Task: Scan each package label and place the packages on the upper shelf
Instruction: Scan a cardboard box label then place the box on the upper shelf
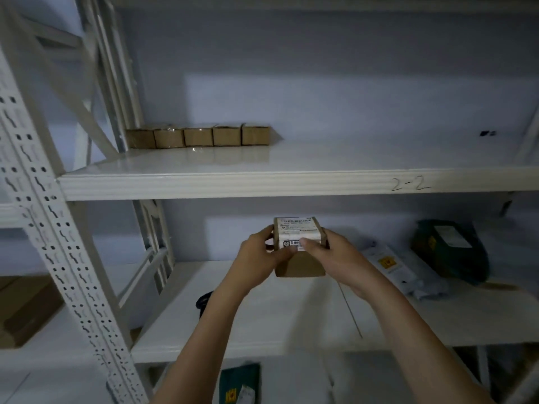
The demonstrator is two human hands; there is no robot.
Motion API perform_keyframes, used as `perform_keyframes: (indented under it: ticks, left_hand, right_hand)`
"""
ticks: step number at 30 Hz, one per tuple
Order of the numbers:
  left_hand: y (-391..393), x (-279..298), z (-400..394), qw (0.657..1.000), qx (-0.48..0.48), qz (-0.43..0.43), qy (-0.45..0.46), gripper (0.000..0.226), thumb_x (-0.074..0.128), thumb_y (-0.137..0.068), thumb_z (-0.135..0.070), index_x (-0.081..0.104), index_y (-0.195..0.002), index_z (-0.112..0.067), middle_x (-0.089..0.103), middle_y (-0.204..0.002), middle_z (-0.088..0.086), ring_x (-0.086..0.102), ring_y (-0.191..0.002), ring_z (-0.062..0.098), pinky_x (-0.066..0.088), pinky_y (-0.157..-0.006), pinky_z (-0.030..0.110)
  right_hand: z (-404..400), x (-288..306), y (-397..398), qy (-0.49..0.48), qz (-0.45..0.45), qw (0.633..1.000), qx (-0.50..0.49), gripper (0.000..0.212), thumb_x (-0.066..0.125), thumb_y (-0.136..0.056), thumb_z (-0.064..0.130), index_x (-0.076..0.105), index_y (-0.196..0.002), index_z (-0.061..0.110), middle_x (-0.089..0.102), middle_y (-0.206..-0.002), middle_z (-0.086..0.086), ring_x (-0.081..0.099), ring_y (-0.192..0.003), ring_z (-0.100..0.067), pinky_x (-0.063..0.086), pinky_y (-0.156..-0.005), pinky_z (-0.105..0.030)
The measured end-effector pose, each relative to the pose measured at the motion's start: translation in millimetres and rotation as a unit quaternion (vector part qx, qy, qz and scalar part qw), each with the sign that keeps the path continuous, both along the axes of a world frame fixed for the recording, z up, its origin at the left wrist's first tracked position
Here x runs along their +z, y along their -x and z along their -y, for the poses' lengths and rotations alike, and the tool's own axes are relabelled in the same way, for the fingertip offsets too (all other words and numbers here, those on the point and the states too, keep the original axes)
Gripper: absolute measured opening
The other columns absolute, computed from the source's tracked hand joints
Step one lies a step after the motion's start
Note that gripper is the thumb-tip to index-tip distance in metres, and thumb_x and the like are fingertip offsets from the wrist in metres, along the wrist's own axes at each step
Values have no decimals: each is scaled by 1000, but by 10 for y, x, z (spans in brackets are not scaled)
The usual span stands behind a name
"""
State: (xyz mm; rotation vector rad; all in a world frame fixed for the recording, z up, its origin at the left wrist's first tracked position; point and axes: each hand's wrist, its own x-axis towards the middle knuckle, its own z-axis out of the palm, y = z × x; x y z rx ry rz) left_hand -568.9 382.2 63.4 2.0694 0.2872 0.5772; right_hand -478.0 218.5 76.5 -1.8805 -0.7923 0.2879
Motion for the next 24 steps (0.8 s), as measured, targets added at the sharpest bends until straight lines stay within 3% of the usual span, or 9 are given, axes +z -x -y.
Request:
perform_keyframes:
  ticks: [2, 4, 8, 12, 15, 18, 20, 22, 24]
  left_hand:
    - [76, 230, 258, 999, 8, 30, -24, 56, 74, -83, -41, 54, -135, -37, 63, -112, -26, 60, -88, -12, 46, -64, -1]
    - [126, 431, 489, 997, 15, 64, -43, 57, 73, -82, -45, 53, -136, -40, 63, -110, -29, 59, -88, -15, 46, -64, -2]
    - [133, 832, 853, 989, 47, 132, -49, 59, 71, -83, -47, 51, -138, -40, 63, -115, -23, 60, -92, -13, 48, -66, 0]
    - [-26, 1232, 988, 968, 91, 225, -66, 55, 72, -85, -41, 53, -136, -34, 59, -122, -17, 60, -99, -5, 49, -73, 1]
    - [-296, 1425, 923, 961, 86, 252, -76, 55, 71, -88, -33, 50, -138, -28, 60, -122, -16, 59, -103, -3, 47, -78, 0]
    - [-638, 1483, 738, 962, 80, 232, -115, 50, 68, -91, -24, 49, -136, -25, 59, -120, -13, 59, -98, -4, 46, -77, -2]
    - [-876, 1486, 568, 962, 81, 209, -155, 48, 67, -91, -17, 49, -135, -20, 62, -125, -5, 62, -101, 5, 50, -82, 6]
    - [-1077, 1472, 393, 959, 79, 187, -200, 47, 65, -91, -12, 46, -135, -16, 64, -125, 4, 64, -105, 18, 56, -89, 28]
    - [-1232, 1476, 214, 957, 76, 152, -234, 44, 64, -92, -12, 45, -130, -17, 66, -119, 7, 66, -96, 24, 57, -83, 39]
  right_hand:
    - [302, 173, 43, -4, 39, 999, 17, 38, 60, -97, 40, 57, -135, 38, 64, -126, 24, 58, -118, 0, 46, -103, -28]
    - [563, 364, 66, -23, 69, 997, 19, 42, 63, -96, 36, 56, -137, 37, 63, -130, 22, 57, -120, 0, 46, -105, -29]
    - [842, 782, 53, -125, 106, 987, 1, 44, 71, -91, 32, 59, -134, 34, 68, -124, 19, 62, -114, 2, 50, -98, -24]
    - [781, 1141, -94, -214, 139, 967, -1, 59, 74, -90, 26, 44, -140, 32, 61, -133, 14, 60, -117, 0, 49, -95, -16]
    - [620, 1316, -312, -229, 178, 957, -14, 61, 70, -93, 24, 36, -142, 36, 57, -137, 10, 57, -116, -3, 44, -84, 2]
    - [423, 1377, -593, -188, 221, 956, -30, 56, 66, -96, 16, 40, -143, 27, 56, -142, 2, 58, -121, -12, 42, -90, -3]
    - [280, 1382, -809, -146, 238, 959, -42, 50, 67, -95, 14, 47, -140, 20, 62, -138, -4, 62, -120, -19, 43, -91, -10]
    - [140, 1396, -1022, -94, 256, 960, -56, 47, 69, -94, 16, 51, -138, 18, 67, -130, -6, 65, -113, -21, 41, -87, -10]
    - [-2, 1439, -1223, -56, 260, 961, -72, 45, 69, -94, 21, 54, -136, 19, 69, -125, -6, 66, -106, -22, 44, -85, -18]
